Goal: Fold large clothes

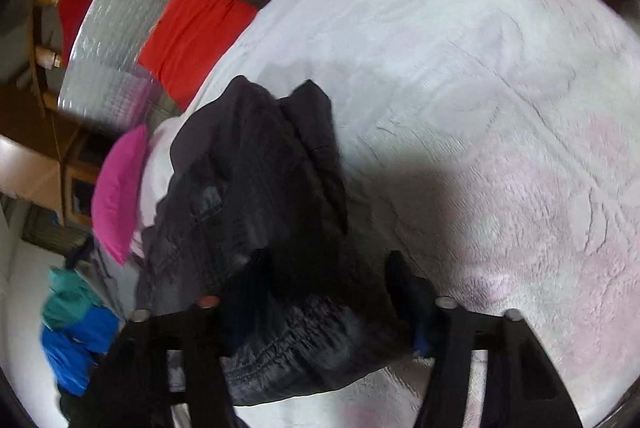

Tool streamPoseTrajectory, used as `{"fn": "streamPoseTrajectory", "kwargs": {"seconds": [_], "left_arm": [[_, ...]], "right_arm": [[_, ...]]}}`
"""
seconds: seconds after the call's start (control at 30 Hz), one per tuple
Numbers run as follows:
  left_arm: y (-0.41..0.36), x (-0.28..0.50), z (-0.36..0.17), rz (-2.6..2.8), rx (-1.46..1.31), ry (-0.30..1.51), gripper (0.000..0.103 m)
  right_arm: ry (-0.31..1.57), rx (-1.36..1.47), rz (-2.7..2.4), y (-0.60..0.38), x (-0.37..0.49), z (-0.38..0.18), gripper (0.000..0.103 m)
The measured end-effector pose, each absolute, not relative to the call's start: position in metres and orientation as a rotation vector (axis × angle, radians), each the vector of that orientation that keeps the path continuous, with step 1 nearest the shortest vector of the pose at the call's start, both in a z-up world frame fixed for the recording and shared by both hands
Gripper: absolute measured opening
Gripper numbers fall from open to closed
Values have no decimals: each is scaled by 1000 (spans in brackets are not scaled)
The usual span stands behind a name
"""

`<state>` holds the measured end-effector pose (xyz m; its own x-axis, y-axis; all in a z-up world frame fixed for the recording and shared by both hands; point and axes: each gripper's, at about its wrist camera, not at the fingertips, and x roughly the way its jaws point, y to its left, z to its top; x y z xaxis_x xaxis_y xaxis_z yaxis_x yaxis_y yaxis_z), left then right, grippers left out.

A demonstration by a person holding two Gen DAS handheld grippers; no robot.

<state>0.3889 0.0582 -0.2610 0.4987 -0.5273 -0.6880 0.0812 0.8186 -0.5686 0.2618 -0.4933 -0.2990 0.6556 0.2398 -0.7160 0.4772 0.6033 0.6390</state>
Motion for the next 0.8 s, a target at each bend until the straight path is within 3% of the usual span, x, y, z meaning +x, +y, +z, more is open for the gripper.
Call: {"fn": "streamPoseTrajectory", "kwargs": {"seconds": [0.07, 0.17, 0.27, 0.33, 0.43, 0.63, 0.7, 0.77, 0.8], "left_arm": [[53, 390, -261, -368, -490, 979, 37], [54, 388, -257, -351, -530, 951, 24], [56, 383, -250, -341, -528, 919, 20], [54, 383, -253, -314, -511, 941, 20], [54, 386, -267, -277, -486, 1006, 22], [51, 385, -261, -220, -422, 998, 43], [57, 385, -256, -216, -444, 986, 47], [63, 383, -248, -209, -458, 941, 51], [66, 380, -246, -210, -457, 914, 54]], "right_arm": [[843, 904, -165, -491, 257, -291, 41], [788, 864, -168, -488, 253, -281, 36], [723, 810, -179, -484, 245, -267, 27], [702, 794, -192, -483, 244, -263, 27], [780, 804, -220, -488, 253, -277, 27], [813, 839, -207, -492, 251, -282, 29], [795, 886, -199, -498, 245, -279, 36], [755, 928, -210, -506, 236, -275, 59], [719, 934, -235, -511, 231, -271, 62]]}}
